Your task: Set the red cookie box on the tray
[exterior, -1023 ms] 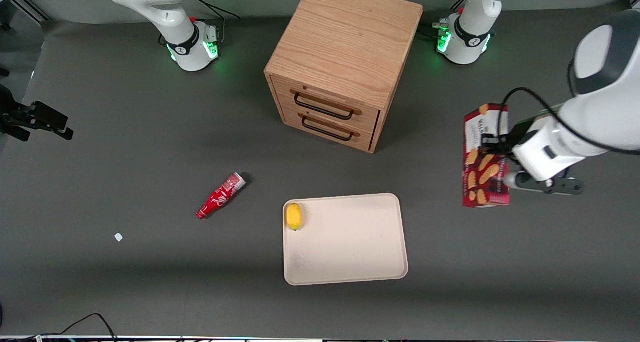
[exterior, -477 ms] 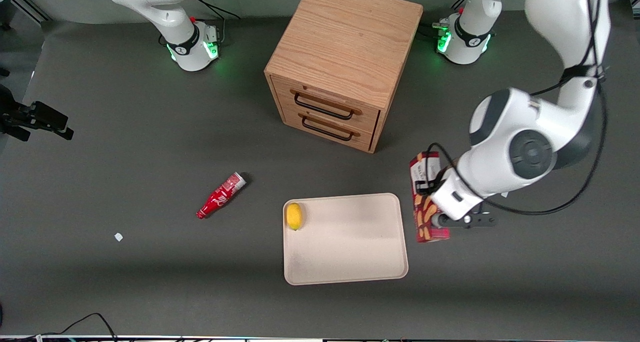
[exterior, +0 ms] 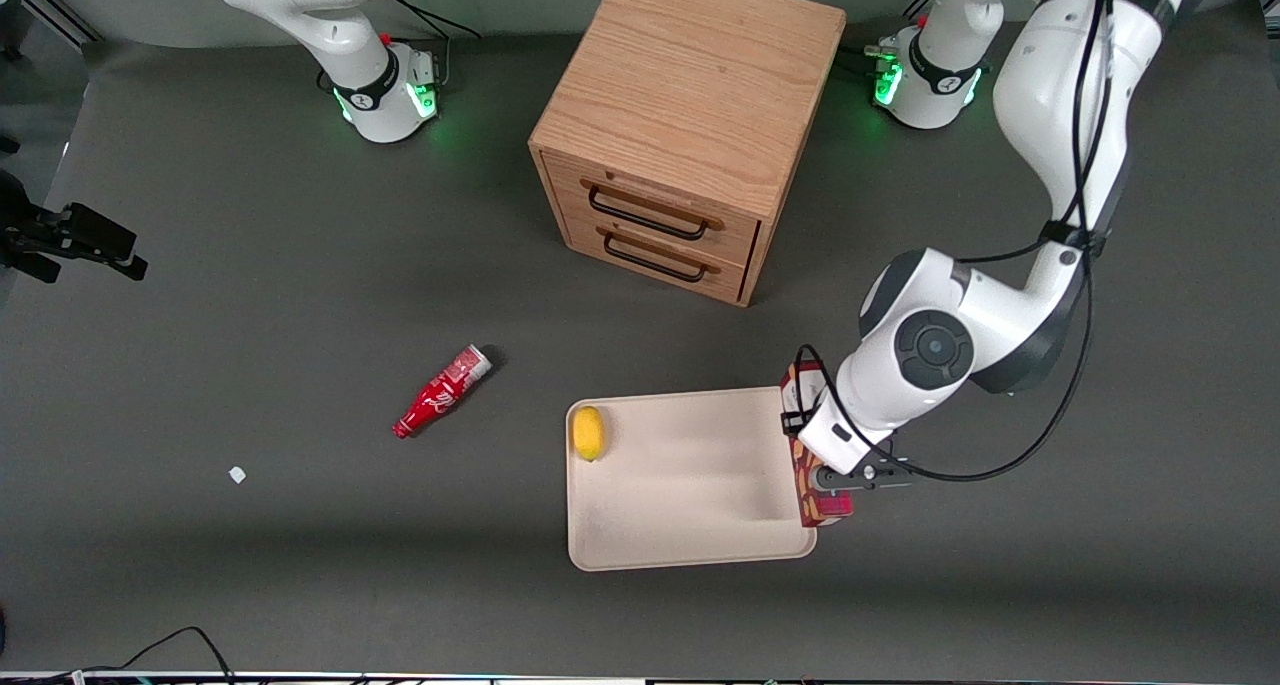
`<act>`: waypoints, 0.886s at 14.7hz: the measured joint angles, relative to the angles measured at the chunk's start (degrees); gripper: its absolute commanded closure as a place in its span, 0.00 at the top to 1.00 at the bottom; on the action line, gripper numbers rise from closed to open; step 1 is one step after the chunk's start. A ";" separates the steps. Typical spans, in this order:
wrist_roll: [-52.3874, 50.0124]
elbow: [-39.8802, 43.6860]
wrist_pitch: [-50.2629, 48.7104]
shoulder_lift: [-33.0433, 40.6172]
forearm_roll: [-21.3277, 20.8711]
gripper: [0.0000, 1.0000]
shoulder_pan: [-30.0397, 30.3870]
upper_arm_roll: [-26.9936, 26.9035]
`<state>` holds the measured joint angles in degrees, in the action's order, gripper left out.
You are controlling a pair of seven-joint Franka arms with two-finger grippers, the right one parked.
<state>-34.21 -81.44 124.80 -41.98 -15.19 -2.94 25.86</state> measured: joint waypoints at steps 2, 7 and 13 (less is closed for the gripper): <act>-2.54 -0.02 3.40 -2.80 -3.84 0.00 -0.11 0.05; -8.35 0.08 6.03 -6.09 -9.95 0.00 -1.12 0.31; -8.60 0.19 6.06 -6.09 -10.83 0.68 -1.49 0.42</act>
<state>-42.81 -81.24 130.86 -48.07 -26.03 -4.44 26.28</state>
